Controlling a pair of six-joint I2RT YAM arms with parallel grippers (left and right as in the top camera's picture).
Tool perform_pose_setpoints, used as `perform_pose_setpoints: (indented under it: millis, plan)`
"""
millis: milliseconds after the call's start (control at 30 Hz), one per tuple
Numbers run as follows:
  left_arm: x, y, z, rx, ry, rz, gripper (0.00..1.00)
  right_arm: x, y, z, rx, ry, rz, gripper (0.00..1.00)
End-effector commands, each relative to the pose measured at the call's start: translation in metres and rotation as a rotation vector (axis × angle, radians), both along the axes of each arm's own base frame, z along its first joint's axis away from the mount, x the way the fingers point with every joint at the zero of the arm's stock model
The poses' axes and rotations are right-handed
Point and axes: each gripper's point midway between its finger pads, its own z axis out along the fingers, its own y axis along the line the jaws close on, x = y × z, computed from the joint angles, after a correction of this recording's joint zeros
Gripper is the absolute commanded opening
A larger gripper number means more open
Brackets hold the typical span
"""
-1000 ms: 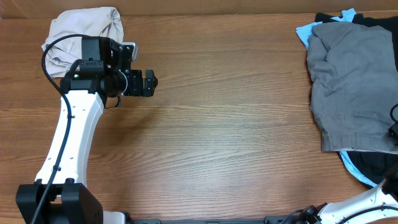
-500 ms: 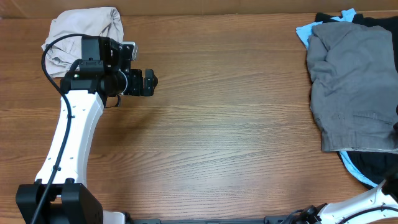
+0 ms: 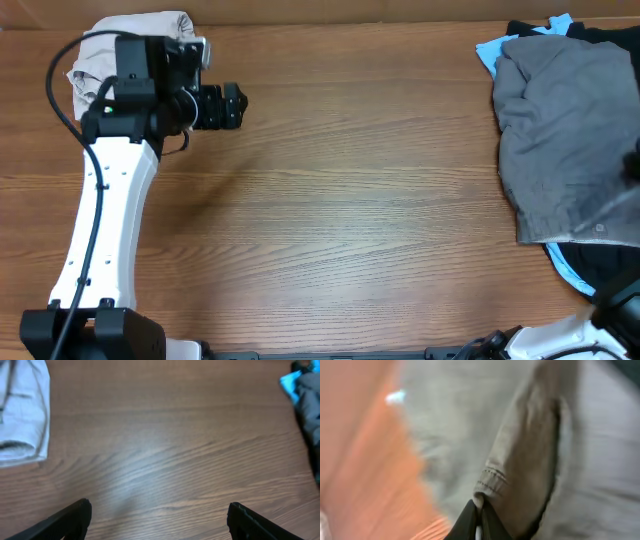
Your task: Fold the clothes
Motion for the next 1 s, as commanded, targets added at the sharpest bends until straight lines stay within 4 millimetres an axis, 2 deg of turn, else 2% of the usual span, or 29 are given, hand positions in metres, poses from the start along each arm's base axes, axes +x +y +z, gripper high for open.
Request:
perform_pose_setpoints:
  millis: [0,133,267,400,433,533,633,767,900,967]
  plan:
    - [0.005,0.000,0.032,-0.024,-0.054,0.009,0.89,0.027,0.072,0.063,0.005,-0.154,0.195,0.04]
    - [0.005,0.014,0.051,-0.026,-0.064,0.071,0.90,0.040,0.164,0.076,0.015,-0.150,0.410,0.04]
    - [0.006,0.046,0.061,0.023,-0.069,0.176,0.94,0.041,0.262,0.070,0.022,-0.104,0.640,0.04]
    - [0.003,0.081,0.058,0.065,-0.055,0.274,0.95,0.028,0.360,0.067,0.006,-0.082,0.836,0.04]
    - [0.002,0.088,0.056,0.073,-0.048,0.294,0.96,0.024,0.379,0.066,0.003,-0.081,0.872,0.04]
    - [-0.001,0.108,0.054,0.093,-0.035,0.346,0.96,0.001,0.446,0.065,-0.027,-0.088,1.009,0.04]
    - [-0.004,0.121,0.052,0.107,-0.027,0.379,0.97,-0.023,0.498,0.058,-0.062,-0.087,1.106,0.04]
    - [-0.006,0.125,0.051,0.112,-0.019,0.388,0.98,-0.060,0.554,0.035,-0.091,-0.050,1.251,0.04]
    - [-0.007,0.125,0.050,0.116,-0.014,0.383,0.99,-0.084,0.581,0.006,-0.098,0.026,1.329,0.04]
    - [-0.007,0.125,0.050,0.117,-0.014,0.382,0.99,-0.092,0.587,-0.005,-0.102,0.059,1.352,0.07]
